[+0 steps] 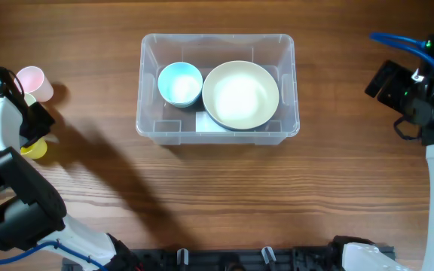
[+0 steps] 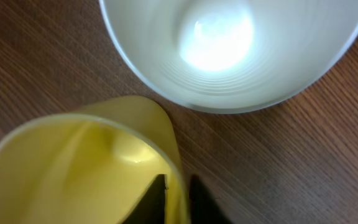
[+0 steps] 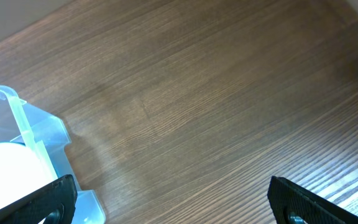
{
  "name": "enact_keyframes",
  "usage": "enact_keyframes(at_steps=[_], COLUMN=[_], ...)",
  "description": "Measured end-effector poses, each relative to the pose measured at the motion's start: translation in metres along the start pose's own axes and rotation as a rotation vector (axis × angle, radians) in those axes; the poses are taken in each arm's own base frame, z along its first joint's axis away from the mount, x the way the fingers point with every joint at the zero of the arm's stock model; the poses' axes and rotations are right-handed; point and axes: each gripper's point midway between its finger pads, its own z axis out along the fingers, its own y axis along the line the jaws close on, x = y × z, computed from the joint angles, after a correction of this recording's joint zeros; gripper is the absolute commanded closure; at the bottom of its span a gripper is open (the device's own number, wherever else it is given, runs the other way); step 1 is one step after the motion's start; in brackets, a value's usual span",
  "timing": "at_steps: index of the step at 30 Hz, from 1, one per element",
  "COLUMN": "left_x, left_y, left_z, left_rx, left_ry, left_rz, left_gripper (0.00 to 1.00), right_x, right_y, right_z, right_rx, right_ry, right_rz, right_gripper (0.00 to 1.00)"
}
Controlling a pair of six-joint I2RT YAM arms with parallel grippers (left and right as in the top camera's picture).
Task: Pack container
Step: 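Move the left gripper to the yellow cup and grasp its rim, then carry the yellow cup into the box in front of the bowls, release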
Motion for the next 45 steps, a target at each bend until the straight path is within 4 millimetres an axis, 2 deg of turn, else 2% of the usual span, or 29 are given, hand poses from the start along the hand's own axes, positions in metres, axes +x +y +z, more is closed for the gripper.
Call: enact_keyframes(at_steps=[11, 15, 17, 20, 23, 26, 31, 36, 41, 45], left_x=[0.006, 0.002, -0.003, -0.009, -0.008, 0.001, 0.042, 0.093, 0.154, 0.187], left_y=[0.002, -0.001, -0.006, -0.020, -0.041, -0.068, -0.136, -0.199, -0.246, -0.262], left_z=[-0.003, -0.020, -0.039, -0.078, -0.126, -0.170, -0.240, -0.289, -0.316, -0.316], left_rx=[-0.005, 0.007, 0.022, 0.059, 0.117, 0.194, 0.413, 0.612, 0.750, 0.769], left_ry=[0.023, -0.021, -0.072, -0.175, -0.299, -0.401, -0.533, -0.605, -0.613, -0.586], left_rz=[0.005, 0.009, 0.019, 0.047, 0.095, 0.162, 0.346, 0.535, 0.735, 0.861], left_gripper=[0.96, 0.96, 0.96, 0.96, 0.96, 0.96, 0.96, 0.96, 0.96, 0.96], right_x=[0.000, 0.000, 0.000, 0.000, 0.000, 0.000, 0.000, 0.000, 0.000, 0.000], right_y=[0.000, 0.000, 0.000, 0.000, 0.000, 0.000, 0.000, 0.000, 0.000, 0.000], right_z=[0.000, 0.000, 0.000, 0.000, 0.000, 0.000, 0.000, 0.000, 0.000, 0.000], right_rx=[0.000, 0.000, 0.000, 0.000, 0.000, 0.000, 0.000, 0.000, 0.000, 0.000], right_ry=[0.000, 0.000, 0.000, 0.000, 0.000, 0.000, 0.000, 0.000, 0.000, 0.000], right_rz=[0.000, 0.000, 0.000, 0.000, 0.000, 0.000, 0.000, 0.000, 0.000, 0.000], right_gripper=[0.00, 0.00, 0.00, 0.00, 0.00, 0.00, 0.00, 0.00, 0.00, 0.00])
